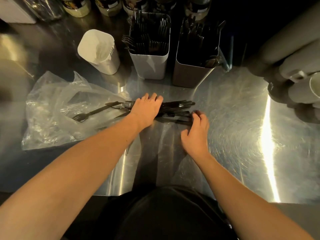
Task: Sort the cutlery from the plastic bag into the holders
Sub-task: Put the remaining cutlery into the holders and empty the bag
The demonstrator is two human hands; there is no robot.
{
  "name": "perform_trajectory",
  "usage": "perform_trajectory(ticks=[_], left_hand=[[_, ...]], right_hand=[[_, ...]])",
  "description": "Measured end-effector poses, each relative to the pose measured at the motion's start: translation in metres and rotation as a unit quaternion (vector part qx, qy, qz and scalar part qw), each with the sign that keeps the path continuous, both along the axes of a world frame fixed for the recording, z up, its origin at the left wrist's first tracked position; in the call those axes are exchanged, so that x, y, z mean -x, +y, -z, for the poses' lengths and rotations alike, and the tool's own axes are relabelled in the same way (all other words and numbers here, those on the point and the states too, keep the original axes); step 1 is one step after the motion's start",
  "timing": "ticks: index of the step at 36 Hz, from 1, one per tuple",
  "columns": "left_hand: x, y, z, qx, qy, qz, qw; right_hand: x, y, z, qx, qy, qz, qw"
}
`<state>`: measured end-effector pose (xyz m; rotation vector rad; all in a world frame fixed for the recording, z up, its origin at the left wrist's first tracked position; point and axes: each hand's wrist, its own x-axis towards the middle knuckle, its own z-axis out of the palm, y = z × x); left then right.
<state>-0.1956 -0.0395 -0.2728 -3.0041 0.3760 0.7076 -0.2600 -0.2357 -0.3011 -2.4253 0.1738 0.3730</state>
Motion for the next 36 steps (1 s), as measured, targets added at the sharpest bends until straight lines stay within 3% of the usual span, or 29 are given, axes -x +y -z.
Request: perform_trajectory(ticks=[8,17,22,27,30,33,36], left_hand=[[-0.004,0.008,0.001,0.016,0.012,-0.017,1.0],[0.006,0.013,0.004,0.018,-0.092,0.014,0.995],[0.009,0.02,-0.006,0.054,-0.107,-0.01,0.993],[0.008,0.026,-0.033,0.169,-0.119,-0.102,0.973],[0.009,0.033,-0.057,0.265,-0.133,-0.23,0.927],[0.011,0.039,-0.082,0.417,-0.16,-0.339,0.828],[0.007,0.043,-0.109,0.506,-0.21,-0.417,0.725]], right_hand=[[-0.012,-0.009,0.003,0.098,-0.054,0.031,0.993],[-0.016,-0.014,-0.004,0.144,-0.03,-0.029,0.989],[-0.009,-0.017,-0.014,0.07,-0.006,-0.044,0.997],[0.002,-0.019,-0.013,-0.003,0.047,0.013,0.999],[0.01,-0.016,-0.012,-0.054,0.066,0.058,0.995],[0.014,-0.002,-0.023,-0.106,0.095,0.071,0.987],[0.012,0.019,-0.035,-0.134,0.095,0.068,0.984]])
